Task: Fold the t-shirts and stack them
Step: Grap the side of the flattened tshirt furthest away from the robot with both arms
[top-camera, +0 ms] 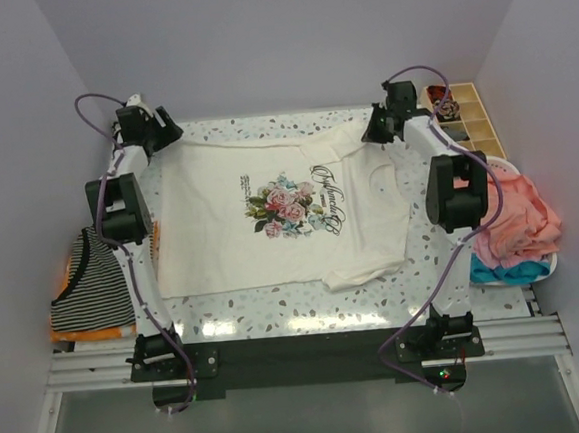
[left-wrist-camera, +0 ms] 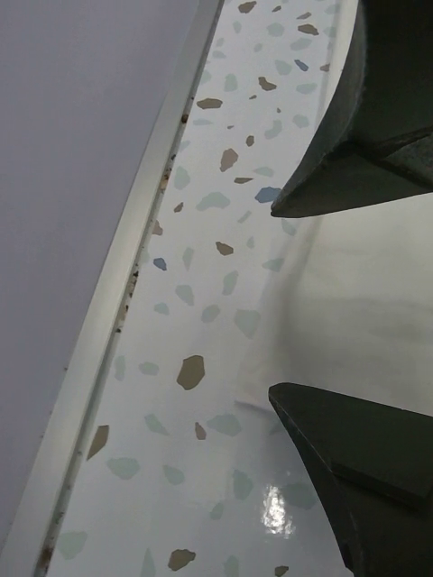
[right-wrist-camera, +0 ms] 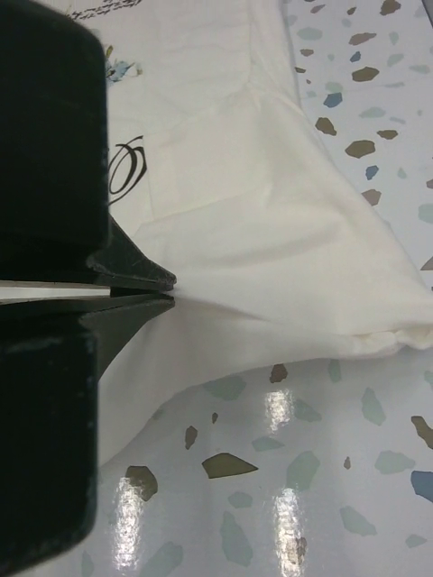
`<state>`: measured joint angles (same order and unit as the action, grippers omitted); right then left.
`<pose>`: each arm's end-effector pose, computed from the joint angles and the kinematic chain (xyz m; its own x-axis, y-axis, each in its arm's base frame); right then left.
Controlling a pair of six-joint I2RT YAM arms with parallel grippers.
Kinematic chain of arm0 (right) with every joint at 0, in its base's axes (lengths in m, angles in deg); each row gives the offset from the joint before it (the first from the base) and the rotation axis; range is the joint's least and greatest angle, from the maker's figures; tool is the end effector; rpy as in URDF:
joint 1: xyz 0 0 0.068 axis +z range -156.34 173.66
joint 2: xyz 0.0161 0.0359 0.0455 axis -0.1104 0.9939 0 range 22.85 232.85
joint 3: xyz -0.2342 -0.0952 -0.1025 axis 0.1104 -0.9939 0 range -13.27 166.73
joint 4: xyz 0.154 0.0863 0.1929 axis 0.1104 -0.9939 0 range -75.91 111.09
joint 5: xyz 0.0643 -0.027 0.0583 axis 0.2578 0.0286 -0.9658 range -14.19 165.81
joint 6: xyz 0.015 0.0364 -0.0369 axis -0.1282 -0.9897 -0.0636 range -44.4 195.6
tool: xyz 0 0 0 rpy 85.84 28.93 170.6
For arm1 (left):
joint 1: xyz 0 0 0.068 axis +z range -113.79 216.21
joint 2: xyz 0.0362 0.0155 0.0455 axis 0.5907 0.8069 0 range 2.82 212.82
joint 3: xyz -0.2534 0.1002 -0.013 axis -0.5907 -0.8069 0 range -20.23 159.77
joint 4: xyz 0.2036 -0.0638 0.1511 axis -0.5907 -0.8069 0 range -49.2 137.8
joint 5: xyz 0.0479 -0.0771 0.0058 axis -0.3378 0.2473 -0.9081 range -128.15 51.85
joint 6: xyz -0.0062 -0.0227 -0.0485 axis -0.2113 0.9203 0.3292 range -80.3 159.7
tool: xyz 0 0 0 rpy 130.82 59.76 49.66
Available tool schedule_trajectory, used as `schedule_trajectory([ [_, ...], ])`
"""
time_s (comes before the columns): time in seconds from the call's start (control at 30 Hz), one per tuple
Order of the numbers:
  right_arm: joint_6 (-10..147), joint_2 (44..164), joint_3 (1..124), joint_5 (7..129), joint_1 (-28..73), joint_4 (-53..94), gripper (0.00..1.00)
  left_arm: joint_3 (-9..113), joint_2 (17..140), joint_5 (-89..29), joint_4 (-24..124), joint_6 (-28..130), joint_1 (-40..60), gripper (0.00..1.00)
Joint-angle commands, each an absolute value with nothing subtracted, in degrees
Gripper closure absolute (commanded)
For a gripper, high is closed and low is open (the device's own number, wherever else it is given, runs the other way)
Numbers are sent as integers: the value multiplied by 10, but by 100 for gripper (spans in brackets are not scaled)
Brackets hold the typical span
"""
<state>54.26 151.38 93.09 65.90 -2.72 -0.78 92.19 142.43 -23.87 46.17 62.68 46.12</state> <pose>0.5109 0.0384 0.2073 -0.7137 0.3140 -0.6261 0.0796 0.9244 0.3730 0.5546 0.0879 0.1736 -0.4552 -0.4636 -0.7602 -0.1429 0.8807 -0.4515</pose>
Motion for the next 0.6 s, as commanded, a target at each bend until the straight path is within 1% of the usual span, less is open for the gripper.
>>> schedule_trajectory([
  [0.0,552,1468,930,626,-28,-6,100,957,1455,-245,430,631,464,22],
  [0.07,551,1460,929,619,-28,-6,100,965,1467,-246,423,626,464,24],
  [0.23,550,1443,918,604,-29,-7,100,965,1480,-269,418,618,464,25],
  [0.3,549,1436,913,598,-27,-6,100,967,1485,-270,420,618,464,34],
  [0.33,549,1433,911,597,-27,-4,100,969,1487,-270,421,618,465,45],
  [0.4,548,1430,908,595,-28,-6,100,977,1494,-268,417,618,463,60],
  [0.43,548,1430,907,594,-27,-6,100,983,1496,-268,416,618,463,76],
  [0.47,549,1427,907,590,-27,-7,100,988,1499,-266,413,618,464,85],
  [0.5,549,1426,905,589,-27,-9,100,990,1501,-265,411,618,463,90],
  [0.53,550,1426,904,587,-27,-9,100,995,1503,-264,410,620,463,99],
  [0.57,549,1422,899,585,-27,-7,100,996,1502,-264,406,620,463,100],
])
